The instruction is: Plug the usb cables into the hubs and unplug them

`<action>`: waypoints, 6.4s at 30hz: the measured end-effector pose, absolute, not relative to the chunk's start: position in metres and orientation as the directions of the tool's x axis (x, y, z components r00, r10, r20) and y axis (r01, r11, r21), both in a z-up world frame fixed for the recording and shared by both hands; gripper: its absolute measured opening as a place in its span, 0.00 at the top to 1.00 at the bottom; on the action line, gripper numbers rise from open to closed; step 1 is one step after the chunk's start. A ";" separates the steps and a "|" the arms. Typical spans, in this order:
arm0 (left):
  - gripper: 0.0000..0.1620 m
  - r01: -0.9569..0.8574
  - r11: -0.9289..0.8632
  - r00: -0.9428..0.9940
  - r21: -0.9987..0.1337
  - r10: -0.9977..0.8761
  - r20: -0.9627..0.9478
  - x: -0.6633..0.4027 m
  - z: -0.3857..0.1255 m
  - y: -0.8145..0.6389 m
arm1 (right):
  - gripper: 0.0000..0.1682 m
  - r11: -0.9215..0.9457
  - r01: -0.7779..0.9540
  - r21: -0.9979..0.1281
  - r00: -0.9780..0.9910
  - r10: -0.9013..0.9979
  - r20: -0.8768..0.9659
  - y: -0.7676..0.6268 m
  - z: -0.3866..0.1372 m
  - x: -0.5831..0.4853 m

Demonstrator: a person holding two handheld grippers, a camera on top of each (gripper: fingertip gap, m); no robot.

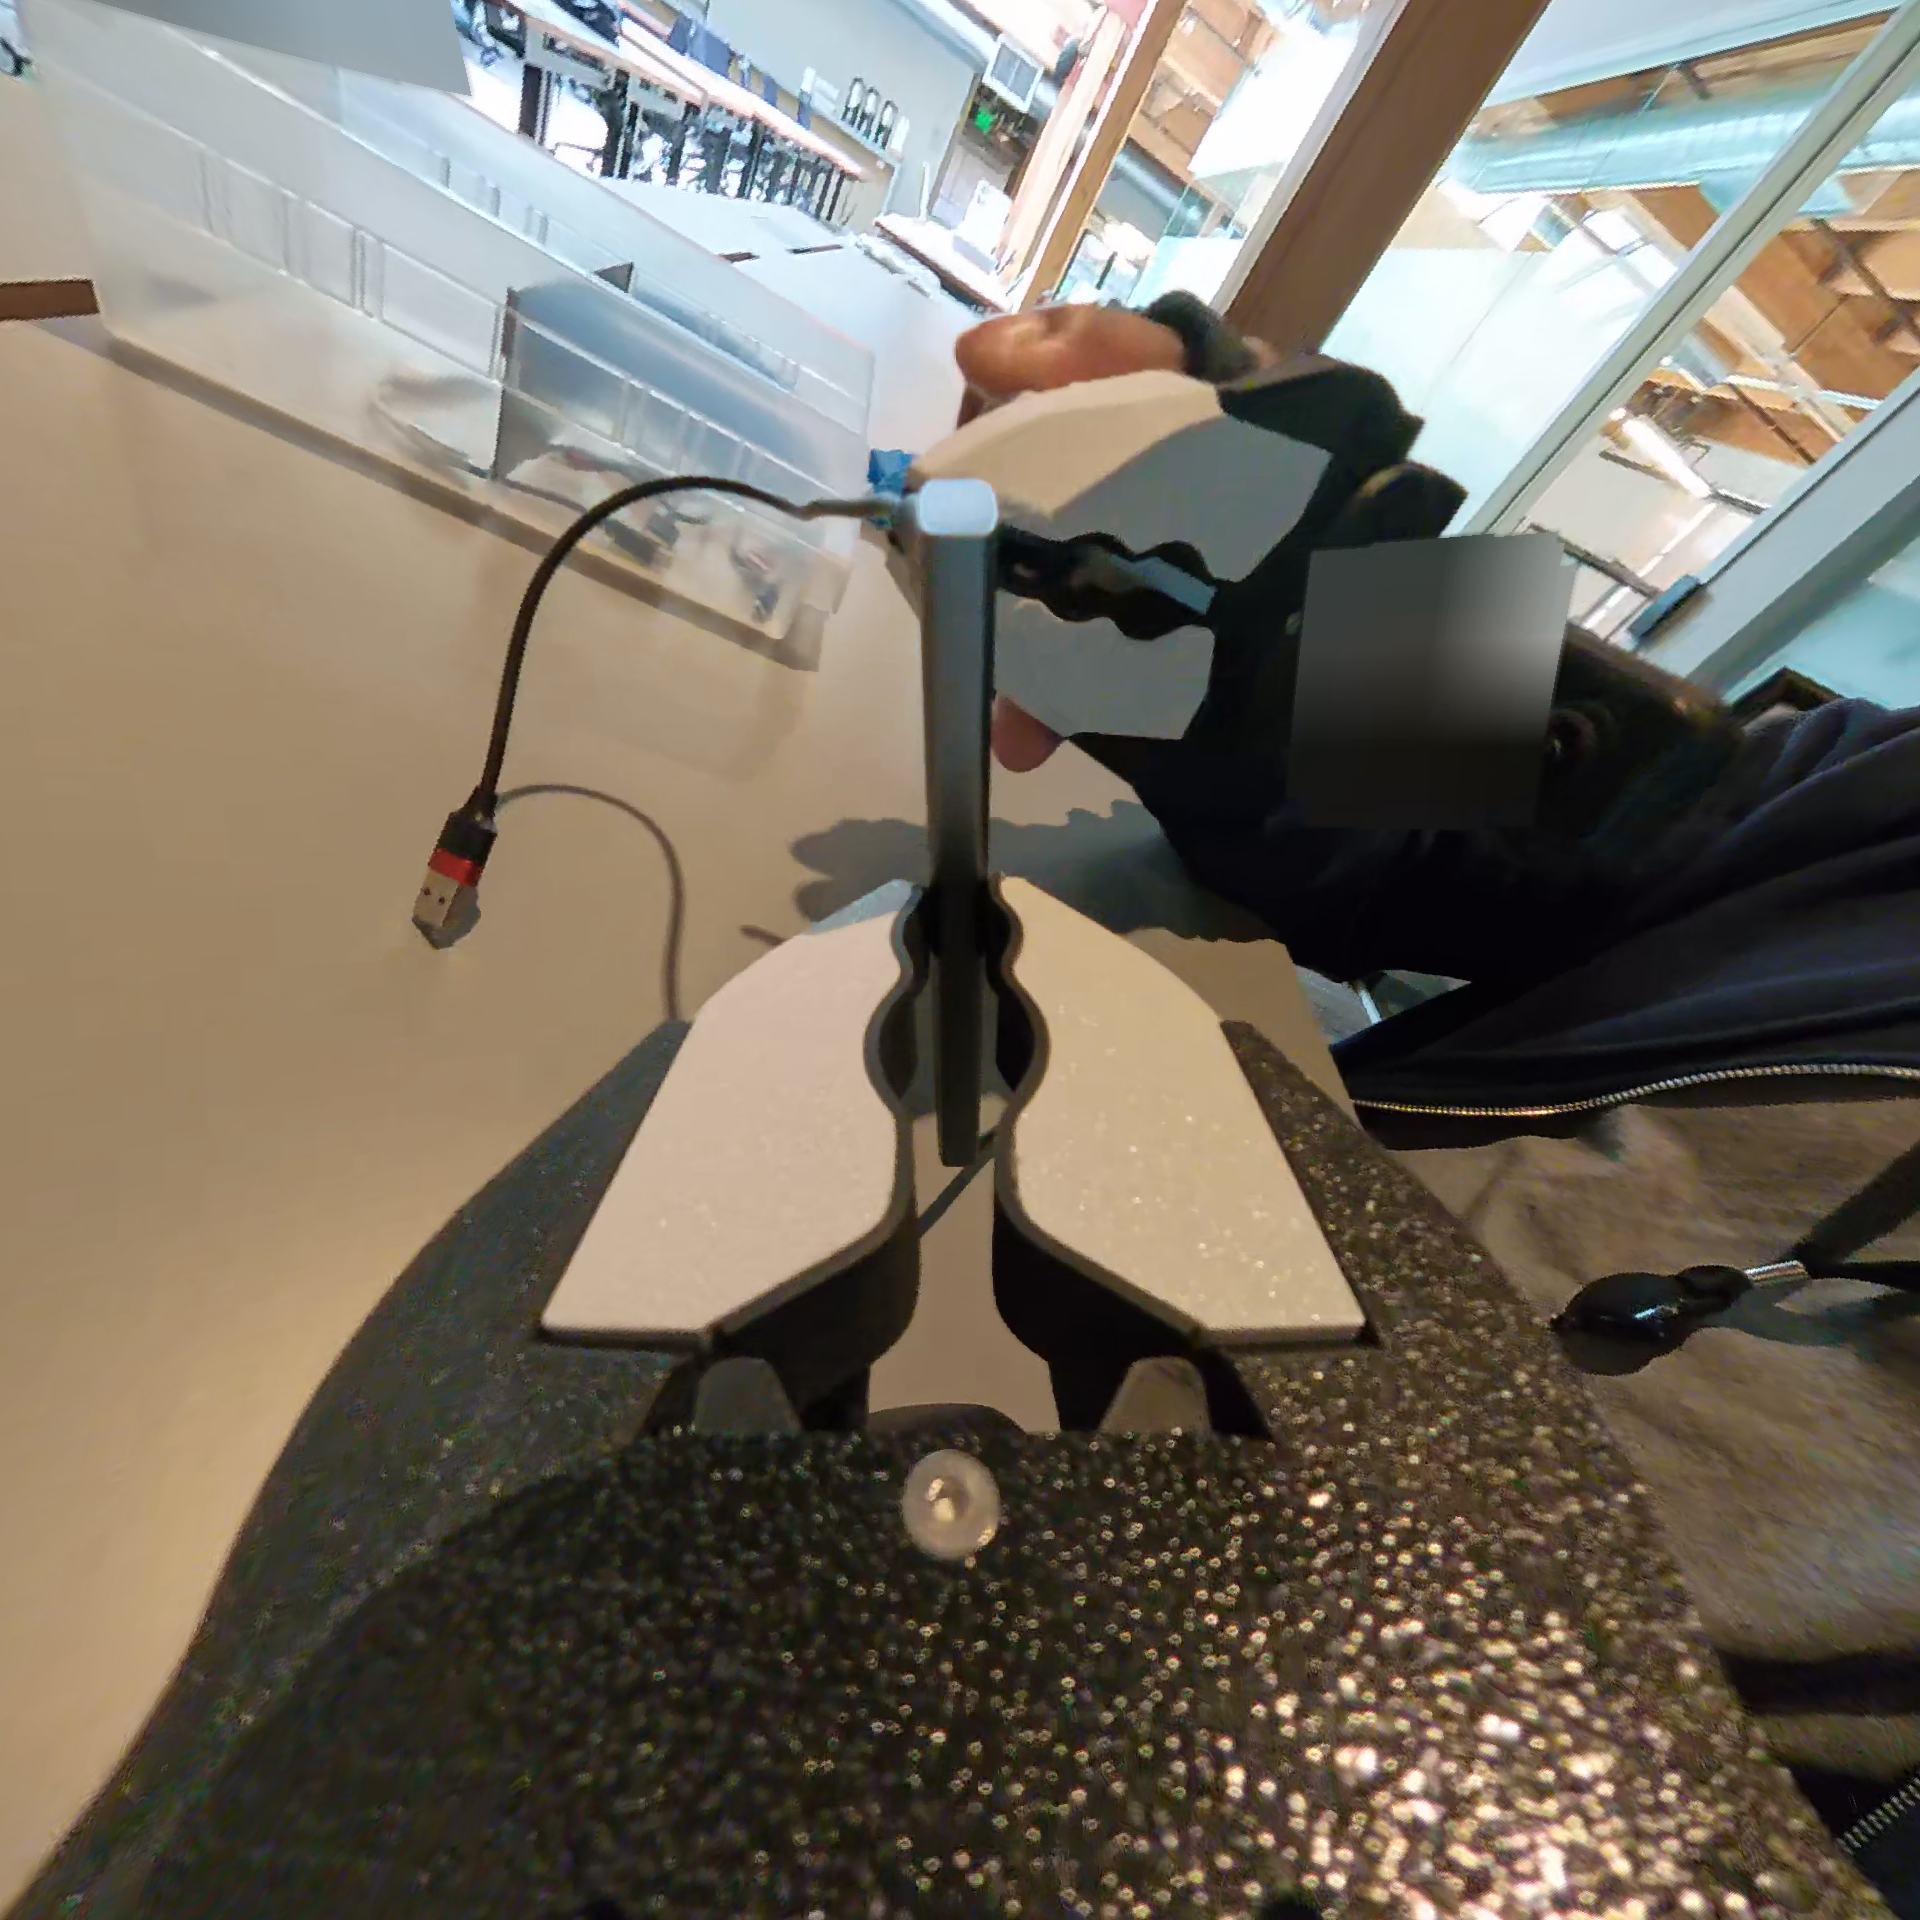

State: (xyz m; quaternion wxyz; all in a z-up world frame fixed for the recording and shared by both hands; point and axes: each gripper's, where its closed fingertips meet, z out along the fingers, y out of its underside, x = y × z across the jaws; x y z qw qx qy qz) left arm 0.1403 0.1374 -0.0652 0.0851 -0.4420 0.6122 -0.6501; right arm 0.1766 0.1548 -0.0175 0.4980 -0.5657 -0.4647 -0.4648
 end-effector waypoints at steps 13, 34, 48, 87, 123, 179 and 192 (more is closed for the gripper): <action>0.94 -0.433 -0.242 -0.585 -0.868 -0.657 0.475 0.138 -0.063 0.141 | 0.98 -0.075 0.994 -0.074 0.076 0.023 0.997 0.154 -0.016 0.178; 0.94 -0.122 -0.097 -0.818 -0.988 -0.554 0.155 0.101 -0.022 0.126 | 0.97 -0.017 0.913 -0.407 0.353 0.533 0.769 0.135 -0.081 0.173; 0.94 -0.026 -0.111 -0.889 -0.993 -0.451 0.074 0.082 -0.013 0.118 | 0.97 -0.187 0.856 -0.482 0.393 0.840 0.373 0.095 -0.136 0.159; 0.94 0.103 -0.188 -0.961 -0.977 -0.274 -0.048 0.049 0.008 0.101 | 0.87 -0.415 0.800 -0.434 0.598 0.610 0.520 0.134 -0.128 0.227; 0.94 0.125 -0.138 -0.898 -0.983 -0.438 -0.053 0.076 0.004 0.108 | 0.93 -0.245 0.422 -0.873 0.891 -0.066 0.449 0.088 0.085 0.329; 0.94 0.012 -0.123 -0.829 -0.992 -0.556 0.059 0.117 -0.039 0.114 | 0.94 -0.694 0.238 -0.680 0.966 0.242 0.090 0.017 -0.056 0.439; 0.94 0.005 -0.091 -0.830 -0.996 -0.555 0.047 0.117 -0.041 0.111 | 0.97 -0.843 0.036 -0.536 0.999 0.013 0.046 0.004 -0.102 0.486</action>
